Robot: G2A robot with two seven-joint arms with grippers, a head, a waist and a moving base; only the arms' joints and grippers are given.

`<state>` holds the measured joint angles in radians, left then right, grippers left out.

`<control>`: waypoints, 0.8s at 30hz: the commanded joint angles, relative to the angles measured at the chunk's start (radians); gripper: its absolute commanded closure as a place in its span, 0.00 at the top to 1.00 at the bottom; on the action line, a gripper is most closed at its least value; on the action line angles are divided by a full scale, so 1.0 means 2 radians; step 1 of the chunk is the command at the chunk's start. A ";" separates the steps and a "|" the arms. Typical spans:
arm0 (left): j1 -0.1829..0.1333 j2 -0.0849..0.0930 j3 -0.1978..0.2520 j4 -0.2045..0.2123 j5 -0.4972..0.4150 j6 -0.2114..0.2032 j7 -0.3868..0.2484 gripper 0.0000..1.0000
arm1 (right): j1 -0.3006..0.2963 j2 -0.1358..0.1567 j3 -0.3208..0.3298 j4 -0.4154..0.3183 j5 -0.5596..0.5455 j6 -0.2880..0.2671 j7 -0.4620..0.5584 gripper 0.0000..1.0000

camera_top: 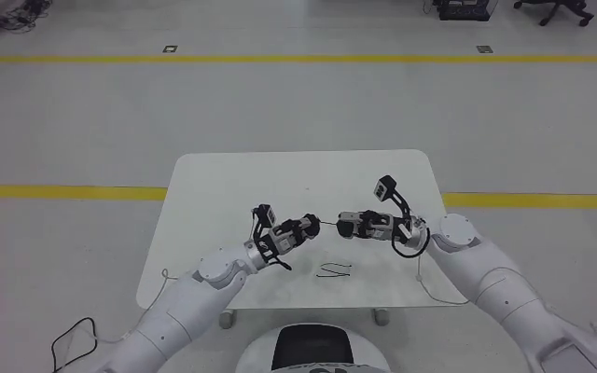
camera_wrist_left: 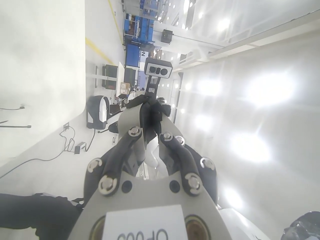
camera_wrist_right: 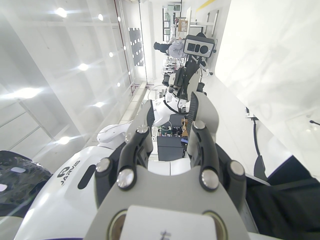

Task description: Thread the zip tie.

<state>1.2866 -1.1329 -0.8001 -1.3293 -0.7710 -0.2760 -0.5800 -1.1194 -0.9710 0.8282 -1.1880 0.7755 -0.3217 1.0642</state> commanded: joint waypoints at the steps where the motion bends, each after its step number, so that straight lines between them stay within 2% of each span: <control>1: -0.003 -0.002 0.002 0.004 -0.001 0.001 -0.001 0.00 | 0.001 -0.002 0.000 0.004 0.000 -0.001 0.002 0.21; 6: -0.007 -0.006 0.004 0.009 -0.002 0.001 -0.003 0.00 | 0.002 -0.007 0.003 0.012 -0.004 -0.002 0.007 0.17; 13: -0.008 -0.008 0.000 0.016 -0.012 0.002 -0.007 0.00 | 0.000 -0.011 0.009 0.018 -0.007 0.000 0.013 0.20; 21: -0.008 -0.011 -0.003 0.019 -0.018 0.003 -0.017 0.00 | -0.002 -0.015 0.016 0.022 -0.012 0.002 0.019 0.09; 24: -0.008 -0.012 -0.004 0.021 -0.018 0.003 -0.018 0.00 | -0.003 -0.017 0.019 0.022 -0.015 0.003 0.020 0.08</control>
<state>1.2704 -1.1556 -0.8075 -1.2887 -0.8076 -0.2698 -0.6158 -1.1239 -1.0033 0.8645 -1.1440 0.7471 -0.3165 1.1042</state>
